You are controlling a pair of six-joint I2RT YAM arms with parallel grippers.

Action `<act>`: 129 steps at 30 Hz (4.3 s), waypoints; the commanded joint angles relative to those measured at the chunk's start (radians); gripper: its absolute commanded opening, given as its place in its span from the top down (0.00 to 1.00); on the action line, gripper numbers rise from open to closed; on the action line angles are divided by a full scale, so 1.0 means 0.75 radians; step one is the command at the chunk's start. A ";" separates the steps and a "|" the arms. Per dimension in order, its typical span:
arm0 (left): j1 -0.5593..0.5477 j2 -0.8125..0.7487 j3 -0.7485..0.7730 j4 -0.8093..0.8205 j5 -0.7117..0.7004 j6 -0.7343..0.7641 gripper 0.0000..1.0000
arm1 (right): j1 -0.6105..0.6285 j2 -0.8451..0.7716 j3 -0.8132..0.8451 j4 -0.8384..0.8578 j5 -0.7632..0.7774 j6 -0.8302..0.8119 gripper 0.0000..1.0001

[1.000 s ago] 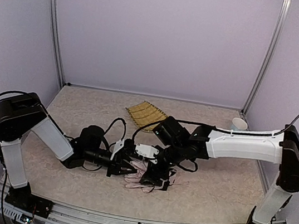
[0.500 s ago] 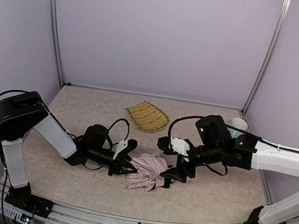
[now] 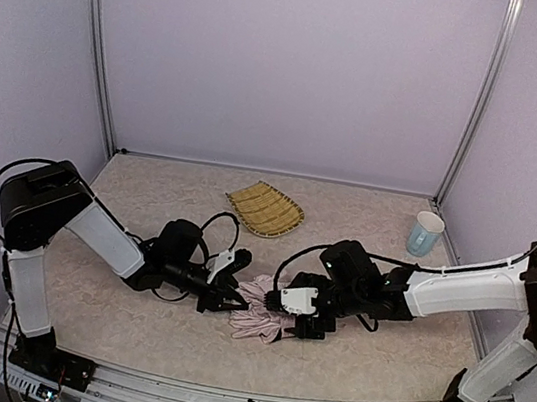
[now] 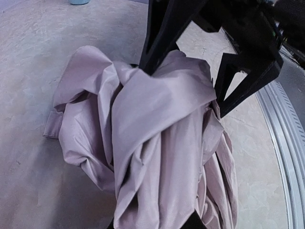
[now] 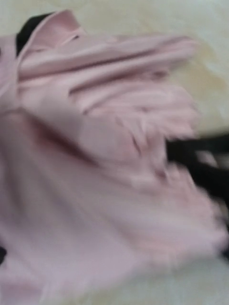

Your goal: Put away the umbrella

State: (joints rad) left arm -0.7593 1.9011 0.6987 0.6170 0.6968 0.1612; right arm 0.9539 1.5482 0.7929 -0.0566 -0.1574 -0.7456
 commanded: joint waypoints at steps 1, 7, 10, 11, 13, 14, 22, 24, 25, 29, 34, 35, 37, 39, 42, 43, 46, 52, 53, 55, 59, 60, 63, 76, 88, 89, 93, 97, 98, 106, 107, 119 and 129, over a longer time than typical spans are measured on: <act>0.013 0.099 -0.029 -0.365 -0.152 0.032 1.00 | 0.024 0.137 0.057 0.000 -0.042 -0.079 0.18; 0.011 0.057 -0.026 -0.346 -0.130 0.025 0.93 | 0.024 0.285 0.128 -0.054 -0.077 0.053 0.30; -0.004 -0.069 -0.106 -0.137 -0.172 0.030 0.61 | 0.023 0.342 0.148 -0.096 -0.082 0.130 0.40; -0.008 -0.121 -0.148 -0.050 -0.196 0.028 0.48 | 0.023 0.361 0.154 -0.117 -0.081 0.150 0.42; -0.010 -0.233 -0.232 0.117 -0.242 0.027 0.34 | 0.019 0.400 0.177 -0.181 -0.079 0.203 0.44; -0.010 -0.309 -0.273 0.190 -0.266 0.033 0.31 | 0.019 0.424 0.188 -0.212 -0.083 0.224 0.45; -0.208 -0.750 -0.361 -0.086 -0.566 0.493 0.33 | -0.013 0.473 0.270 -0.401 -0.195 0.375 0.46; -0.282 -0.729 -0.313 -0.191 -0.647 0.588 0.30 | -0.027 0.474 0.290 -0.441 -0.257 0.395 0.45; -0.301 -0.694 -0.283 -0.243 -0.672 0.627 0.27 | -0.033 0.478 0.303 -0.459 -0.278 0.400 0.45; -0.338 -0.516 -0.139 -0.415 -0.790 0.739 0.19 | -0.060 0.491 0.328 -0.495 -0.338 0.405 0.45; -0.356 -0.375 -0.026 -0.474 -0.881 0.892 0.16 | -0.102 0.488 0.339 -0.493 -0.433 0.387 0.45; -0.351 -0.357 -0.007 -0.457 -0.905 0.929 0.15 | -0.104 0.491 0.344 -0.493 -0.440 0.380 0.45; -0.334 -0.318 0.035 -0.446 -0.894 0.963 0.14 | -0.109 0.503 0.358 -0.497 -0.456 0.370 0.45; -0.300 -0.278 0.090 -0.490 -0.806 0.946 0.11 | -0.122 0.509 0.365 -0.496 -0.486 0.365 0.44; -0.245 -0.203 0.138 -0.548 -0.666 0.907 0.01 | -0.142 0.503 0.360 -0.479 -0.505 0.368 0.44; -0.236 -0.169 0.151 -0.568 -0.664 0.903 0.01 | -0.146 0.500 0.357 -0.473 -0.506 0.368 0.44; -0.227 -0.087 0.179 -0.632 -0.660 0.904 0.03 | -0.145 0.481 0.351 -0.446 -0.517 0.375 0.44; -0.267 -0.030 0.204 -0.770 -0.709 0.857 0.47 | -0.146 0.369 0.321 -0.345 -0.422 0.472 0.35; -0.280 -0.035 0.191 -0.761 -0.712 0.853 0.55 | -0.145 0.334 0.316 -0.331 -0.400 0.503 0.32; -0.309 -0.050 0.150 -0.732 -0.735 0.854 0.67 | -0.146 0.233 0.304 -0.294 -0.346 0.568 0.28; -0.377 -0.064 0.072 -0.644 -0.827 0.858 0.89 | -0.146 0.032 0.240 -0.219 -0.264 0.668 0.21; -0.391 -0.062 0.057 -0.623 -0.847 0.864 0.93 | -0.147 -0.016 0.222 -0.201 -0.241 0.689 0.19; -0.429 -0.043 0.041 -0.611 -0.895 0.882 1.00 | -0.147 -0.163 0.169 -0.167 -0.132 0.731 0.08; -0.646 0.020 0.100 -0.731 -1.048 0.892 1.00 | -0.463 -0.118 0.174 0.056 -0.193 1.305 0.28; -0.738 0.073 0.205 -0.778 -1.072 0.761 1.00 | -0.350 0.350 0.444 -0.494 0.076 1.432 0.27; -0.741 0.072 0.201 -0.778 -1.080 0.761 1.00 | -0.332 0.351 0.436 -0.500 0.086 1.444 0.22; -0.741 0.060 0.179 -0.777 -1.098 0.794 1.00 | -0.221 0.420 0.454 -0.519 0.016 1.520 0.19; -0.727 0.046 0.159 -0.790 -1.095 0.834 1.00 | -0.135 0.508 0.472 -0.541 0.004 1.657 0.24; -0.721 0.040 0.155 -0.791 -1.093 0.840 1.00 | -0.121 0.519 0.472 -0.525 -0.018 1.683 0.30; -0.668 -0.078 0.101 -0.789 -1.018 0.831 1.00 | -0.120 0.514 0.525 -0.396 -0.059 1.773 1.00; -0.668 -0.088 0.101 -0.796 -0.998 0.840 1.00 | -0.135 0.500 0.538 -0.370 -0.062 1.755 1.00; -0.688 -0.031 0.248 -1.065 -0.629 0.802 1.00 | -0.420 0.256 0.455 0.096 -0.148 1.619 1.00; -0.689 0.038 0.332 -1.084 -0.703 0.667 1.00 | -0.478 0.198 0.345 0.105 -0.240 1.534 1.00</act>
State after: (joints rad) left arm -1.2594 1.8668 0.9730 -0.0113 0.1520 0.7113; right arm 0.5892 1.7271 1.1004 0.0109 -0.2939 0.4374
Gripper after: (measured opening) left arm 0.213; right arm 0.005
